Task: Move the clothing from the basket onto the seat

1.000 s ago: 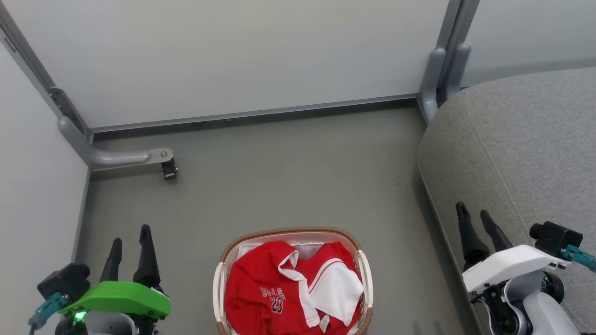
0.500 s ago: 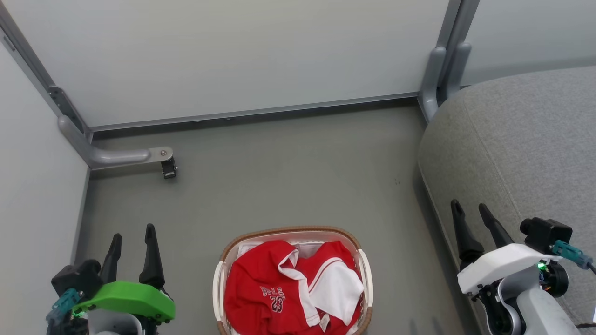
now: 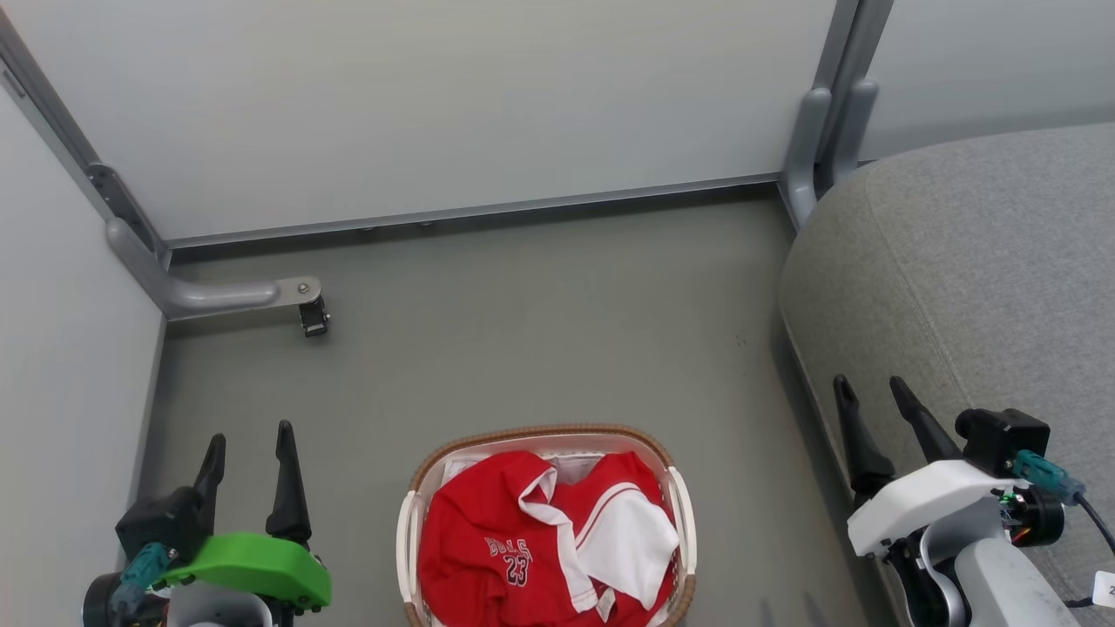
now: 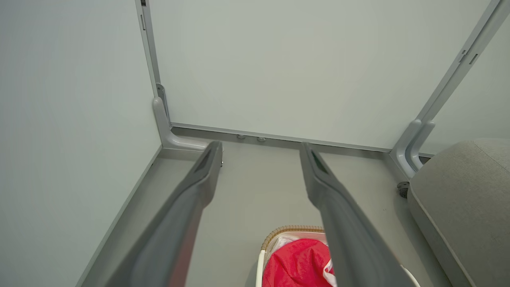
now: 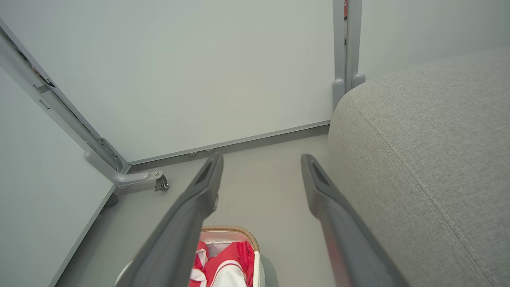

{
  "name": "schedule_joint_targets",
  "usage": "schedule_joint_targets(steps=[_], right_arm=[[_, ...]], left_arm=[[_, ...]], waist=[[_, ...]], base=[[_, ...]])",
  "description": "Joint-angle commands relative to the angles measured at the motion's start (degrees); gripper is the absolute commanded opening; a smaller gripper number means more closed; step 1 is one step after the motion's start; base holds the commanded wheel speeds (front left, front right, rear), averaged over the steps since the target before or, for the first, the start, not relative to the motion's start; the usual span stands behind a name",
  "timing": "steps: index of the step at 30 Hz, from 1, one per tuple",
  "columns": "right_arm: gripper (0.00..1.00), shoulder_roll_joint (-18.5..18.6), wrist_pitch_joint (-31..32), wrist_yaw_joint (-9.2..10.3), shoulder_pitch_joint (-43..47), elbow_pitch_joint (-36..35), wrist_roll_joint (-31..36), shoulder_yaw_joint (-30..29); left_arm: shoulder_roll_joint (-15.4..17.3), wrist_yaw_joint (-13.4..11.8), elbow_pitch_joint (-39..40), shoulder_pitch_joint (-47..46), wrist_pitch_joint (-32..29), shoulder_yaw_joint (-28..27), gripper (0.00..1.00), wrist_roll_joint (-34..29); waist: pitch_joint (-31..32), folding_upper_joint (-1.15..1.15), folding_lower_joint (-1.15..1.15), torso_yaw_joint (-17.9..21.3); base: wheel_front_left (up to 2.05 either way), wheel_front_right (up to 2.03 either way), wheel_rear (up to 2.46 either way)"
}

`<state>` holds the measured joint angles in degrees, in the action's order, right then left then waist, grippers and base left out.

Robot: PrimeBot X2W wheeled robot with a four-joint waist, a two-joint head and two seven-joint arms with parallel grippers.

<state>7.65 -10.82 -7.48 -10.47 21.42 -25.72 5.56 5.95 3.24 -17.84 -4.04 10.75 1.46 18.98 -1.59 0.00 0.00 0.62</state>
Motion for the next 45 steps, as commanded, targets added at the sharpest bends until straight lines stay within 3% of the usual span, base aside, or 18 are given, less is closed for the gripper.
schedule_joint_targets(steps=[1,37,45], right_arm=[[1.00,0.3,-0.6,-0.02,-1.1,0.0,1.4,0.1],[1.00,0.1,-4.5,0.00,-0.8,1.6,14.9,1.6],[1.00,0.2,-4.5,0.00,-1.7,0.8,14.5,1.5]], left_arm=[[0.0,-0.4,0.2,0.4,0.7,-0.4,1.00,-1.6],[-2.4,1.1,-0.4,2.7,4.6,-4.3,1.00,-17.1],[-2.8,1.5,-0.9,1.7,4.4,-4.2,1.00,-16.3]], waist=[[0.0,0.00,0.00,0.0],[-0.6,0.00,0.00,0.4],[-2.8,0.00,0.00,0.7]], base=[[0.00,0.00,0.00],[0.00,0.00,0.00],[0.00,0.00,0.00]])
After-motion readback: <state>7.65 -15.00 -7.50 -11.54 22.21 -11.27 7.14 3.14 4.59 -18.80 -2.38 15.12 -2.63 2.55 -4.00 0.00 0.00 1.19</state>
